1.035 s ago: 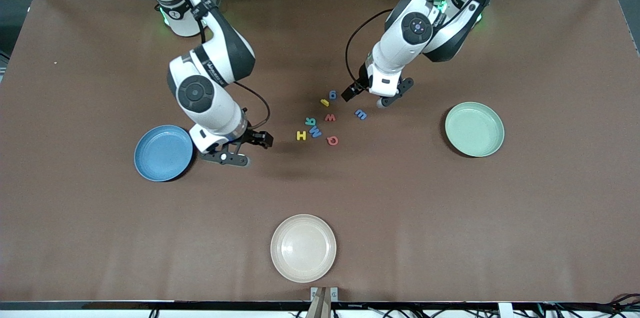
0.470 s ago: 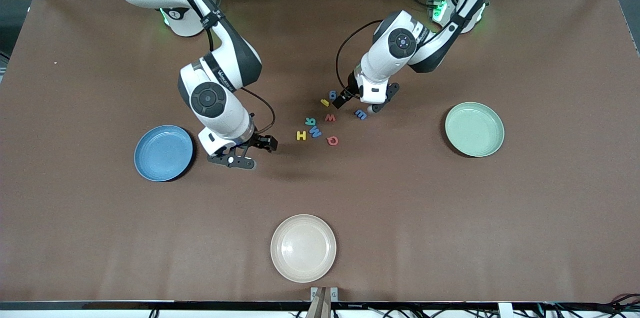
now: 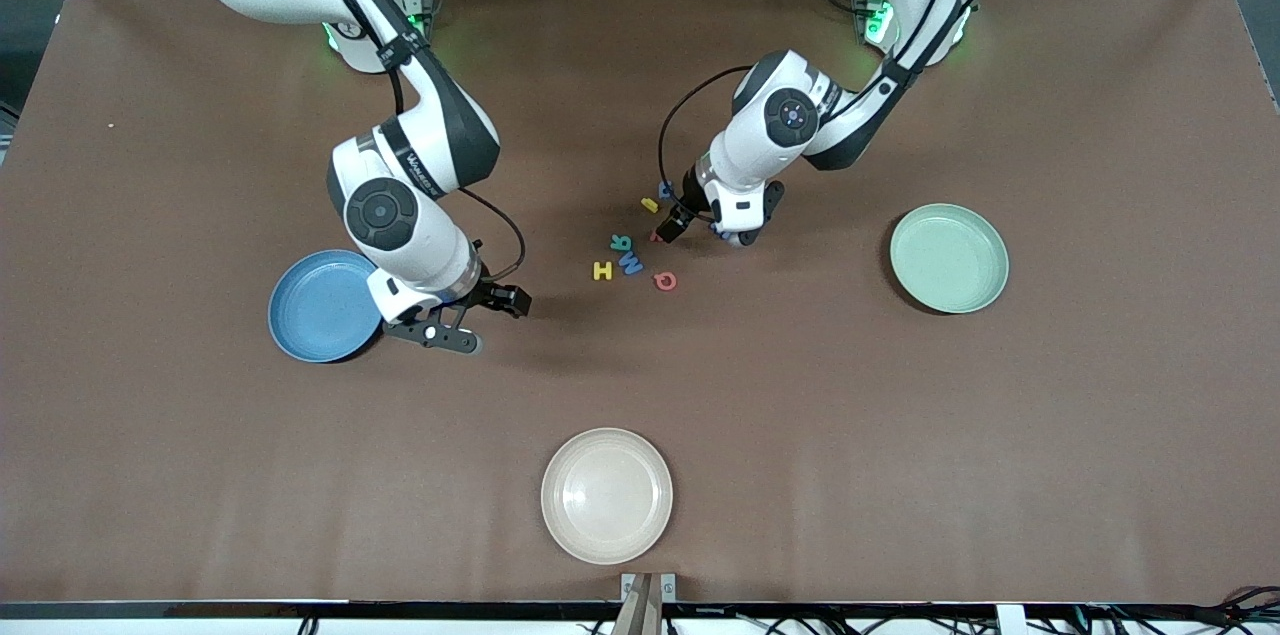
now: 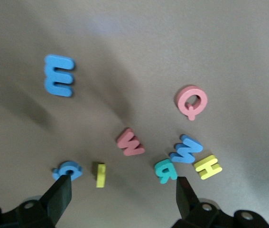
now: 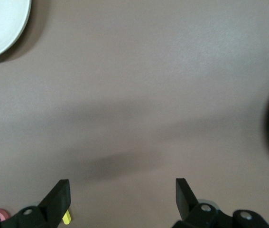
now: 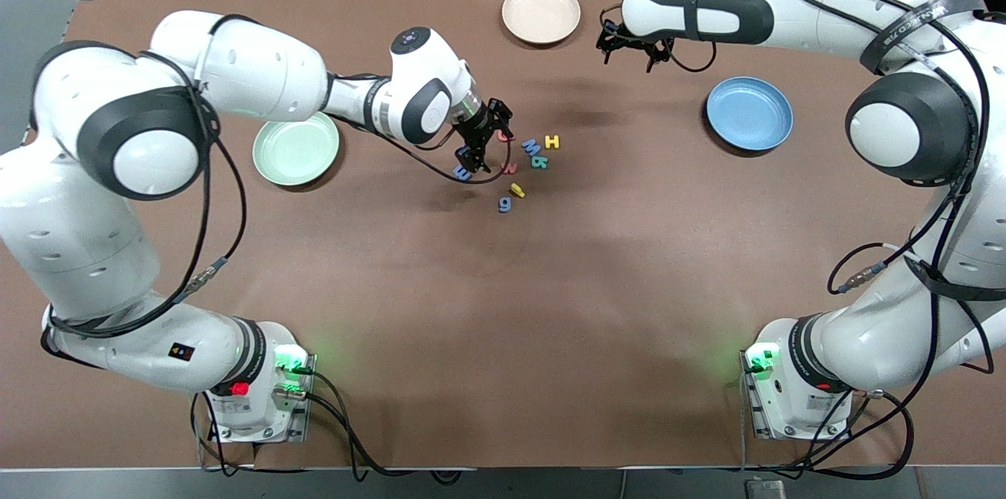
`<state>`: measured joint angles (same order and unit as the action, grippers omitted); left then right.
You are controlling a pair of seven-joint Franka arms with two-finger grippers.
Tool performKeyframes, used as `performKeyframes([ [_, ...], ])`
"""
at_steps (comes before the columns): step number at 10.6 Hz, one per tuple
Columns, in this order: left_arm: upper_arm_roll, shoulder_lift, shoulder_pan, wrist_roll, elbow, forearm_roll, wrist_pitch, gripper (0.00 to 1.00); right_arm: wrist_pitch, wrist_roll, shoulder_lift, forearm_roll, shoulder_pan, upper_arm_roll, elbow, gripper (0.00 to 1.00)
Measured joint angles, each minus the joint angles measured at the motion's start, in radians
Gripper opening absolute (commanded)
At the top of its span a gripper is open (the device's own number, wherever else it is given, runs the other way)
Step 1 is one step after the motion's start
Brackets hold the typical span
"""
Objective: Sort uppercase to blue plate, lowercase to green plate
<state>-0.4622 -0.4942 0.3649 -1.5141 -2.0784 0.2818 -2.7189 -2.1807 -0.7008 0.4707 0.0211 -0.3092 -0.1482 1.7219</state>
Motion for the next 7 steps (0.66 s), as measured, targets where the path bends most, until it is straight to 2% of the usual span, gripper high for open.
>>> performKeyframes([
  [2,0.050,-0.041,0.077,-0.029,0.046,0.000,0.000,0.97,0.008,0.006,-0.007,0.000,0.017,0.000,-0.001,0.98],
  [4,0.064,-0.062,0.126,-0.043,0.056,0.000,-0.001,0.97,0.014,0.008,-0.010,0.001,0.027,0.000,-0.001,0.98],
  [5,0.065,-0.065,0.135,-0.049,0.055,0.000,-0.002,0.94,0.015,0.008,-0.011,0.001,0.032,0.000,-0.001,0.98],
  [7,0.067,-0.067,0.139,-0.067,0.053,0.000,-0.001,0.80,0.015,0.008,-0.012,0.001,0.036,0.001,-0.001,0.98],
])
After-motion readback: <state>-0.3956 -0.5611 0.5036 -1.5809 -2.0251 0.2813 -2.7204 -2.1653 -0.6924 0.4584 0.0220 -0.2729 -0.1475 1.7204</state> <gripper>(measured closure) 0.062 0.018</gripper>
